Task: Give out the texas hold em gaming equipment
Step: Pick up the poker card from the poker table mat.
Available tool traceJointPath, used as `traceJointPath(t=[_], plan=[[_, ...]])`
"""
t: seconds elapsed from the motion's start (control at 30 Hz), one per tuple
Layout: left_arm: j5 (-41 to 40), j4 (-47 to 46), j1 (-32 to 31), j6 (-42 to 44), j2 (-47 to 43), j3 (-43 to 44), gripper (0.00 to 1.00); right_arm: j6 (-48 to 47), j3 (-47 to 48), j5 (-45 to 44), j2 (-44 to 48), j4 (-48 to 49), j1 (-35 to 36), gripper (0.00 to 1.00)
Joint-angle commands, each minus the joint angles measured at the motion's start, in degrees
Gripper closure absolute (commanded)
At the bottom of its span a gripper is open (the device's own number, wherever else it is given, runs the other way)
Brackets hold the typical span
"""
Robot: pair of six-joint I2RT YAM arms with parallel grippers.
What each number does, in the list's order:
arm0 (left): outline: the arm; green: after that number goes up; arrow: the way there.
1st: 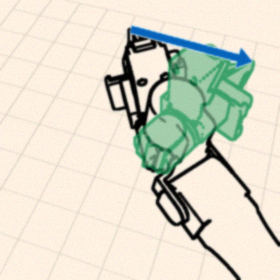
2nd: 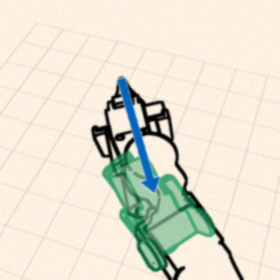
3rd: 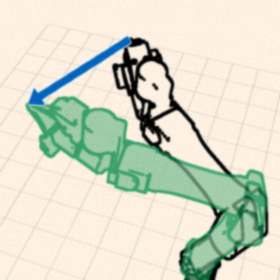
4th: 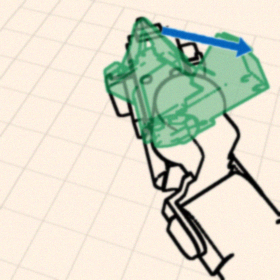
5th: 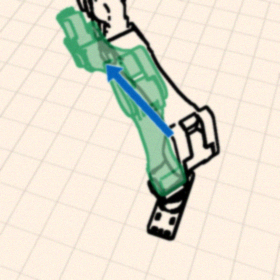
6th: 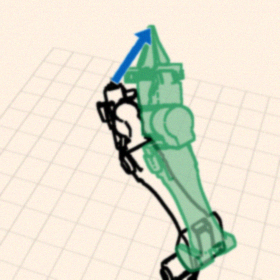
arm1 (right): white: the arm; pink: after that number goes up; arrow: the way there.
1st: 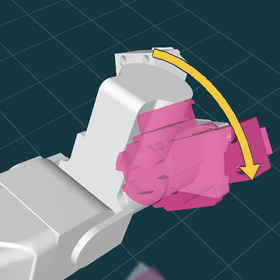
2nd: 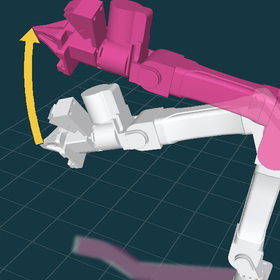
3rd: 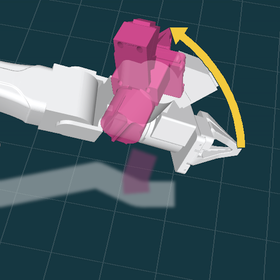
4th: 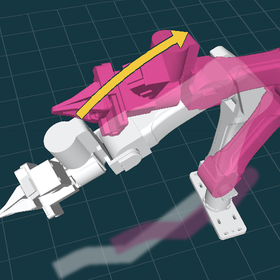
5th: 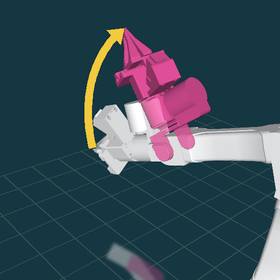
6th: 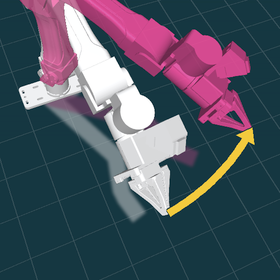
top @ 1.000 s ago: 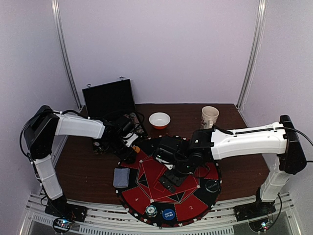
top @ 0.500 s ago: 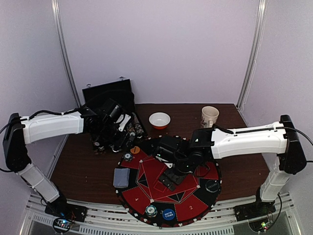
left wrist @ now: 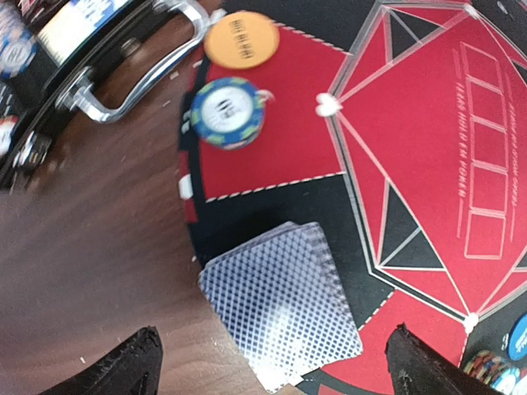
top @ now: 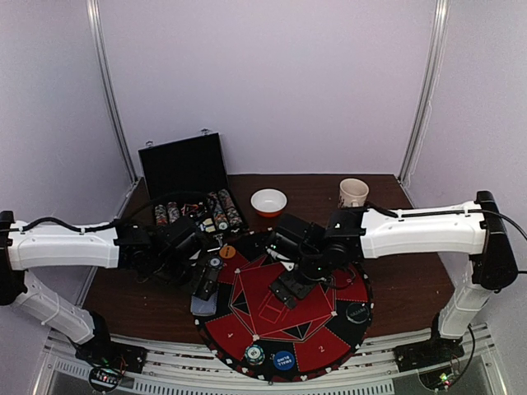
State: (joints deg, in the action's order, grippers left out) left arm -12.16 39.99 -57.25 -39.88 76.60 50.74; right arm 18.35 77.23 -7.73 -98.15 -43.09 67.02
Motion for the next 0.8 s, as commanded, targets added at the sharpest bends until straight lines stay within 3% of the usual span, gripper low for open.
traceJointPath(t=[0.0, 0.27, 0.77], plan=[[-4.9, -3.5, -1.7, -12.0, -2.4, -2.6, 0.02, -0.2, -1.8, -0.3, 0.8, 0.3, 0.0, 0.0], [-3.4, -16.5, -3.7, -17.3, -3.0, -9.9, 0.02, -0.4, -2.4, -0.1, 0.3, 0.7, 0.0, 0.0], [-4.5, -19.0, -5.0, -17.3, 3.2, -11.7, 0.02, -0.4, -2.9, 0.8, 0.0, 0.8, 0.0, 0.0]])
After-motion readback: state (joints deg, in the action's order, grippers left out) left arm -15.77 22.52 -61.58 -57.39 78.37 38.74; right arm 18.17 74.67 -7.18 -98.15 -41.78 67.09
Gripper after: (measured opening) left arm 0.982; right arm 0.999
